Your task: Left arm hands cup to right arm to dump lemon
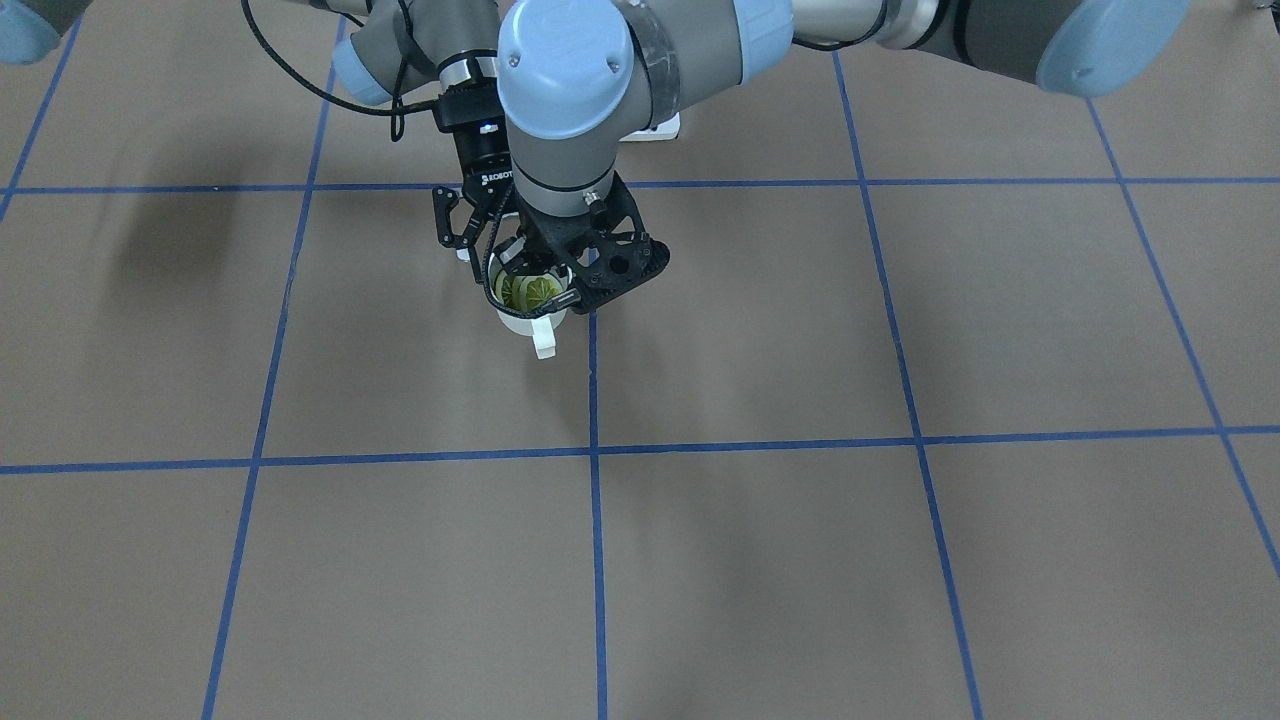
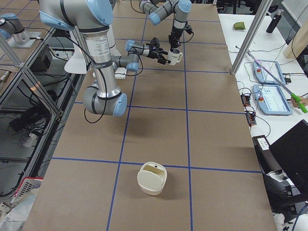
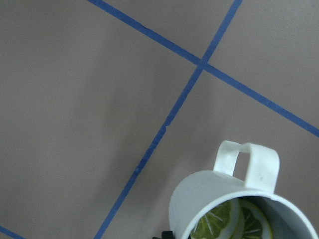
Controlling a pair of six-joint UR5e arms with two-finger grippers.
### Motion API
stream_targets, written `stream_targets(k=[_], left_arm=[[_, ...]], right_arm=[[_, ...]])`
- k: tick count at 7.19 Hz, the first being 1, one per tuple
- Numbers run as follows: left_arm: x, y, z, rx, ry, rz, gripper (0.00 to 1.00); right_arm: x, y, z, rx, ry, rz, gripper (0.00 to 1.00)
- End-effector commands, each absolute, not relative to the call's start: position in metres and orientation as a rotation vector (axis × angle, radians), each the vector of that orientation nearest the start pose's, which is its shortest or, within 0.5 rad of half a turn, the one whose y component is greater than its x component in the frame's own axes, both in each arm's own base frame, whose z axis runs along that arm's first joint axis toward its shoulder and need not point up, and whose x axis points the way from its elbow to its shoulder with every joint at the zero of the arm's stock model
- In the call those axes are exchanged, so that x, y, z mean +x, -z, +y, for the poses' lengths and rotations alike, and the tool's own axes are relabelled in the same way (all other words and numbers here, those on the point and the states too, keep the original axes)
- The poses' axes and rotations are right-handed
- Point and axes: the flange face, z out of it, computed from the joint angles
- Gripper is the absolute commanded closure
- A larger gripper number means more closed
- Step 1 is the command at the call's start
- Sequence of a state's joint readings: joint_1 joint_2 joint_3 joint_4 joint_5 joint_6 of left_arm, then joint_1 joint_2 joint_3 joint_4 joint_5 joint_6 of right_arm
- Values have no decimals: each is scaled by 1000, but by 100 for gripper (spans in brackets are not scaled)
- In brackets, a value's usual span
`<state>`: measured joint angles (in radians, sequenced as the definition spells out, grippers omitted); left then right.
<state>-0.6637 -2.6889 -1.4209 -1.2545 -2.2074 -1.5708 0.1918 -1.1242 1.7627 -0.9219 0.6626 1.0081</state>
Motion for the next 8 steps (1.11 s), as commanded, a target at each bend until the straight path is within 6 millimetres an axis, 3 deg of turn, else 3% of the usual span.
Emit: stream_targets(k=[1, 8], left_arm=[[536, -21, -501, -388, 406, 785, 100], [537, -16, -489, -388, 386, 797, 100]], right_arm=[[-534, -234, -320, 1149, -269, -806, 2], [-535, -237, -322, 1150, -272, -800, 4]])
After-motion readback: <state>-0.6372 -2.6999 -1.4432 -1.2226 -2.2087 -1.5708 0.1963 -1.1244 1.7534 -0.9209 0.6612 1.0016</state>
